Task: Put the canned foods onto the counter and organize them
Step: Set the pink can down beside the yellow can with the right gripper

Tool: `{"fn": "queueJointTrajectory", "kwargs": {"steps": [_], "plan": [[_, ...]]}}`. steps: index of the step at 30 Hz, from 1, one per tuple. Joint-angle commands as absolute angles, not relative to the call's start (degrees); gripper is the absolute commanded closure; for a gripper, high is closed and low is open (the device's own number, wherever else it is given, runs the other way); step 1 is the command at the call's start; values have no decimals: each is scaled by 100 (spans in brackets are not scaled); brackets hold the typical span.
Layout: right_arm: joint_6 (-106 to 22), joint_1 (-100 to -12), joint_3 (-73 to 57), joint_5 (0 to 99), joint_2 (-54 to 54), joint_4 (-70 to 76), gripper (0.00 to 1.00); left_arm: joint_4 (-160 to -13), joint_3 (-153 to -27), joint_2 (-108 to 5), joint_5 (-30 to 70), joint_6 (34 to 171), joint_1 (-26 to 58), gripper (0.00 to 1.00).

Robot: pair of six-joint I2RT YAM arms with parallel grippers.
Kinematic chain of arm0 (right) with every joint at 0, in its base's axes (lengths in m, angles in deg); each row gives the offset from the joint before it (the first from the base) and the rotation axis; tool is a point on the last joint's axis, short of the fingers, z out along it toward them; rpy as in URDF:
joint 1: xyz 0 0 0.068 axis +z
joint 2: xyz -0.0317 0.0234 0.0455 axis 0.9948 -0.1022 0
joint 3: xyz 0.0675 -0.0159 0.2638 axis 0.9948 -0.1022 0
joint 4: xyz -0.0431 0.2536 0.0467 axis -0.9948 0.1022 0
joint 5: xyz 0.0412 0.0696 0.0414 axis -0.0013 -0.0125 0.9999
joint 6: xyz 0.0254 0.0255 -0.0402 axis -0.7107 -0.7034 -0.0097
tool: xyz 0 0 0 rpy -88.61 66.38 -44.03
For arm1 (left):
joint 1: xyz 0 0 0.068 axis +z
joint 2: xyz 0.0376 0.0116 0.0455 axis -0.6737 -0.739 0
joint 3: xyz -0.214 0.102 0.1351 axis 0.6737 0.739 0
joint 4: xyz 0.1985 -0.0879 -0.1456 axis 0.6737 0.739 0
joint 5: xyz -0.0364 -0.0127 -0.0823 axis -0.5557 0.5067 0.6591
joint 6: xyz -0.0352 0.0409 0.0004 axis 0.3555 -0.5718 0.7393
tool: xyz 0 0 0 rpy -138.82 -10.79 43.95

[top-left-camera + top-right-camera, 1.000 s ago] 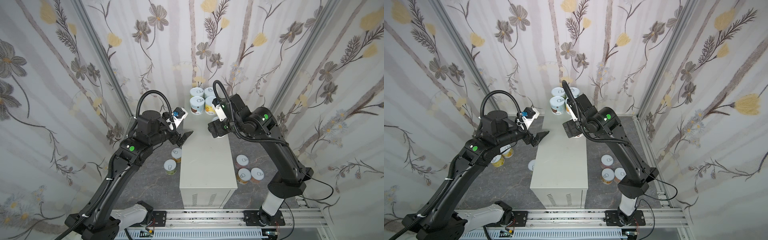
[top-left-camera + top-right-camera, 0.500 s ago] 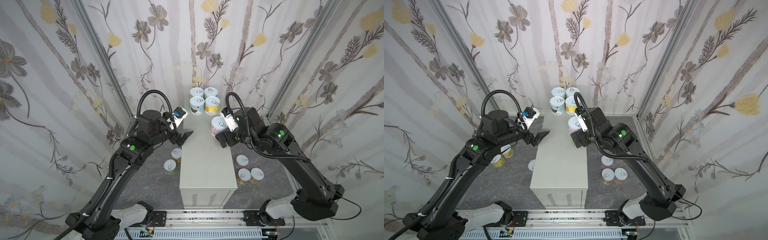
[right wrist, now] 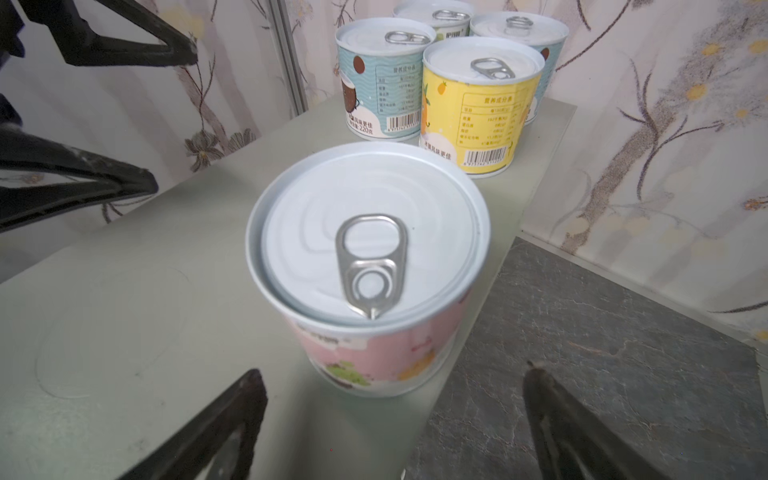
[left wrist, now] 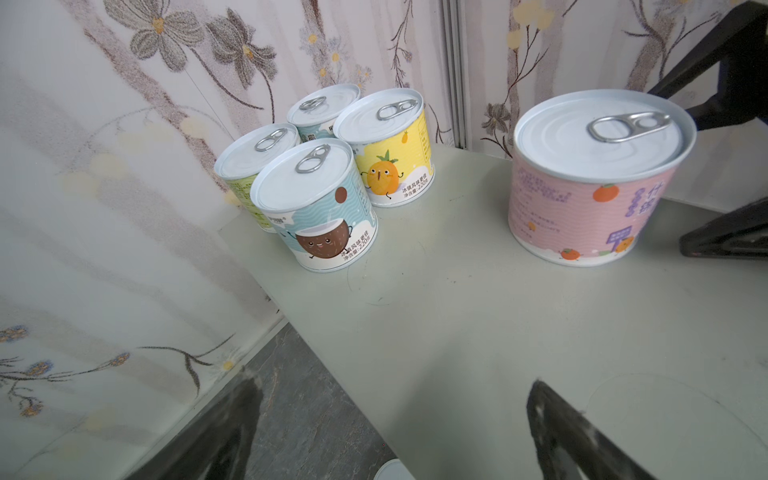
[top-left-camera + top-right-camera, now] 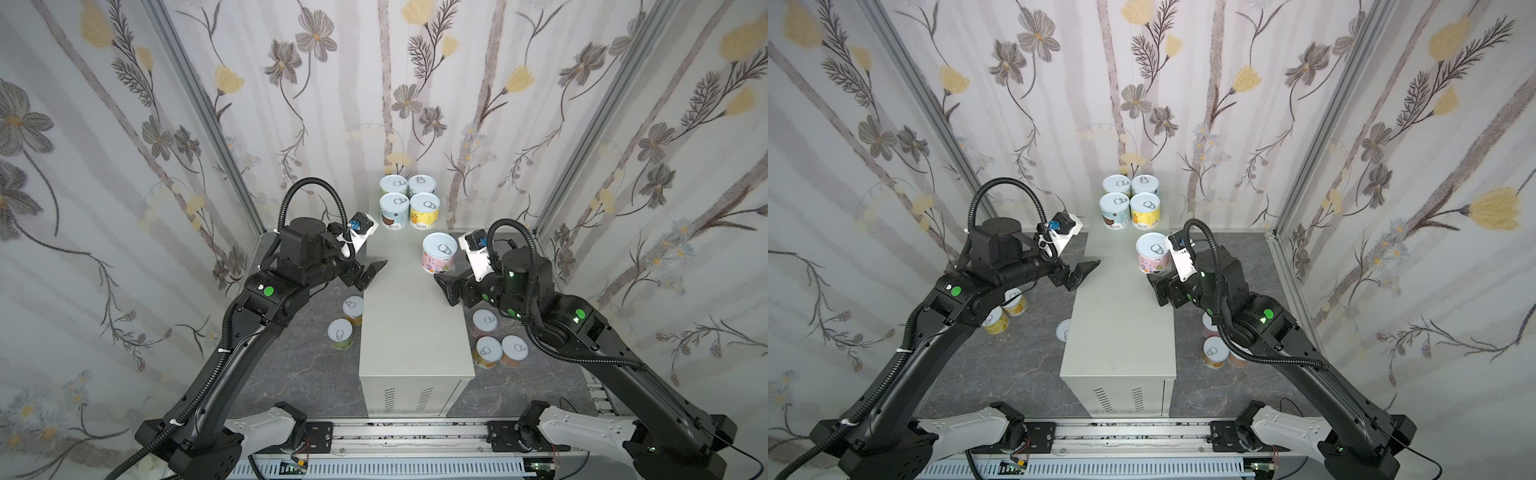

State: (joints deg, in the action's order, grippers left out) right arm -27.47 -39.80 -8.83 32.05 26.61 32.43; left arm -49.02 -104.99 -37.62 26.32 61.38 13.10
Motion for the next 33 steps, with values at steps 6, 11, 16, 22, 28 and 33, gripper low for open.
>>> {"fn": "queueJointTrajectory", "kwargs": {"steps": [6,11,16,22,28,33], "plan": [[-2581,-4068,-1022,3473,2600,2098,12,-4770,-10773,-3830,2819,6131,1318,0],[-2478,-4262,-837,3623,2369,2121,27,-4715,-10772,-3839,2803,6140,1315,0],[-2350,-4394,-763,3737,2217,2096,28,-4666,-10834,-3900,2815,6123,1318,0],[-2271,-4574,-656,3941,1984,1982,29,-4674,-10807,-3931,2751,6096,1318,0],[-2252,-4718,-538,4109,1752,1932,30,-4626,-10835,-3914,2697,6113,1318,0],[-2214,-4744,-434,4178,1662,1967,30,-4603,-10876,-3957,2637,6078,1316,0]]}}
